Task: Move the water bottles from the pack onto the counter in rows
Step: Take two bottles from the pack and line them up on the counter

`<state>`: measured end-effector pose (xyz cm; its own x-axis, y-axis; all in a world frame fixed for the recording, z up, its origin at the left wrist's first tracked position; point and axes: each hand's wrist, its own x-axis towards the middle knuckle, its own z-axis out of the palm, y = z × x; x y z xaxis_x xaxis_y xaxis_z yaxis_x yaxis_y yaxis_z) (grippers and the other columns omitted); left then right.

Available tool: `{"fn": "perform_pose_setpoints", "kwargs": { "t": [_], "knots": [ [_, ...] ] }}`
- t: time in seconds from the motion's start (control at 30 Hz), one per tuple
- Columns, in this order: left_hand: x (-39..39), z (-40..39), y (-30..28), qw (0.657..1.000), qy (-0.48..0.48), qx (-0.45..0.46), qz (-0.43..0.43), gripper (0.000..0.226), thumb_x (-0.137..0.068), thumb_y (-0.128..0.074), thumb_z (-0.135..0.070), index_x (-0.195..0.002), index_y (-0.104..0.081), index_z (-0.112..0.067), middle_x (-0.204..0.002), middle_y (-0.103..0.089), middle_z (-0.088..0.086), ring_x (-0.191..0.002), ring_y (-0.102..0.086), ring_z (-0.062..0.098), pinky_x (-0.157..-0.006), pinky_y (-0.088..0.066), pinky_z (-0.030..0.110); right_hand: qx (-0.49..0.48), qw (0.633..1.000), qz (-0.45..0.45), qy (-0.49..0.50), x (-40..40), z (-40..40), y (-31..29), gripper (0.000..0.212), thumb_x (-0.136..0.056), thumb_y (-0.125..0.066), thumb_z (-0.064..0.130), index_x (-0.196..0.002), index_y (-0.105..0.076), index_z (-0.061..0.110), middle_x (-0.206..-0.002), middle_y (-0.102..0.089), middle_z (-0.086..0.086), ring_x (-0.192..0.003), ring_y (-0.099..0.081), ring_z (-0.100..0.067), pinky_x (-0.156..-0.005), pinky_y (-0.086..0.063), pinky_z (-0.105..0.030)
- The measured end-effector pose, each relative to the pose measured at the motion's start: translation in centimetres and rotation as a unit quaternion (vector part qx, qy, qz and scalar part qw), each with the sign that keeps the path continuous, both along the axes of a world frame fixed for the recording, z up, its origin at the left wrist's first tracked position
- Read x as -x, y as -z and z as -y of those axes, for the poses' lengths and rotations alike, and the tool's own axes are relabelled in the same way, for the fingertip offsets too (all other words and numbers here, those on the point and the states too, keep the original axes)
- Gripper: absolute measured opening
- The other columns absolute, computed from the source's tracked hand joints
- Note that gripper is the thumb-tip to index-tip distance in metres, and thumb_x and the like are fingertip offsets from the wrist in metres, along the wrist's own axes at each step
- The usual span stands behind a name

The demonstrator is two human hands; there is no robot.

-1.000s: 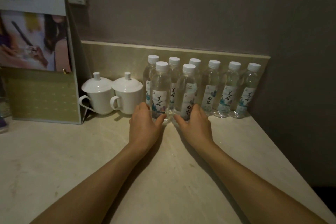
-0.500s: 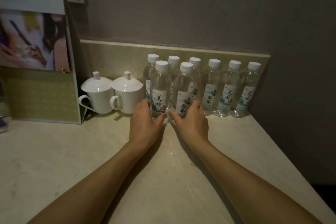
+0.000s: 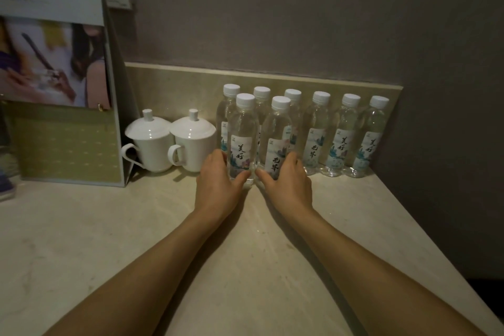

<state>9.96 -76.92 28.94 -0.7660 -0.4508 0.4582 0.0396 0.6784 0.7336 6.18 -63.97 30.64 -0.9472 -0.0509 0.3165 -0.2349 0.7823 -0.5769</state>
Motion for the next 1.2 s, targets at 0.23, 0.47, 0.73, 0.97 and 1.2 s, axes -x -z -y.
{"fn": "perform_pose_setpoints", "kwargs": {
  "t": [0.23,0.47,0.73,0.97,1.2],
  "knots": [
    [0.18,-0.45,-0.25,1.0,-0.003,-0.006,-0.007,0.043,-0.08,-0.078,-0.031,-0.114,-0.055,-0.018,-0.111,-0.062,0.001,-0.098,-0.061,0.015,-0.081,-0.054,0.03,-0.014,1.0,0.018,0.003,-0.16,0.19,-0.24,0.07,-0.087,-0.062,0.05,-0.137,-0.032,0.011,-0.137,-0.047,-0.011,-0.117,-0.055,-0.03,-0.088,-0.052,-0.043],
    [0.22,-0.49,-0.29,1.0,-0.006,-0.009,0.002,0.043,-0.08,-0.078,-0.031,-0.113,-0.054,-0.017,-0.111,-0.06,0.002,-0.097,-0.058,0.015,-0.082,-0.054,0.032,-0.045,0.997,0.055,-0.024,0.08,0.05,-0.76,0.074,-0.089,-0.065,0.037,-0.142,-0.026,0.004,-0.141,-0.042,-0.015,-0.119,-0.053,-0.034,-0.089,-0.047,-0.039],
    [-0.06,-0.6,-0.52,1.0,-0.002,-0.002,0.008,0.044,-0.079,-0.078,-0.031,-0.112,-0.054,-0.016,-0.11,-0.059,0.004,-0.098,-0.059,0.02,-0.085,-0.055,0.04,-0.026,0.998,0.054,-0.009,-0.21,0.38,-0.73,0.073,-0.087,-0.067,0.036,-0.14,-0.028,0.004,-0.141,-0.044,-0.015,-0.12,-0.053,-0.034,-0.09,-0.048,-0.041],
    [-0.44,-0.8,-0.62,1.0,-0.013,-0.014,0.009,0.041,-0.079,-0.079,-0.031,-0.107,-0.053,-0.015,-0.108,-0.061,0.004,-0.096,-0.059,0.019,-0.082,-0.055,0.039,-0.005,0.998,0.06,0.001,-0.59,0.57,-0.9,0.072,-0.087,-0.068,0.037,-0.139,-0.029,0.006,-0.14,-0.044,-0.014,-0.12,-0.053,-0.034,-0.093,-0.048,-0.044],
    [-0.53,-0.83,-0.63,1.0,-0.01,-0.024,0.009,0.042,-0.078,-0.08,-0.031,-0.105,-0.052,-0.016,-0.107,-0.061,0.004,-0.097,-0.06,0.019,-0.082,-0.054,0.037,0.002,0.998,0.056,0.004,-0.68,0.64,-0.79,0.074,-0.086,-0.067,0.037,-0.14,-0.028,0.006,-0.14,-0.044,-0.015,-0.121,-0.052,-0.034,-0.094,-0.048,-0.045]
  ]
}}
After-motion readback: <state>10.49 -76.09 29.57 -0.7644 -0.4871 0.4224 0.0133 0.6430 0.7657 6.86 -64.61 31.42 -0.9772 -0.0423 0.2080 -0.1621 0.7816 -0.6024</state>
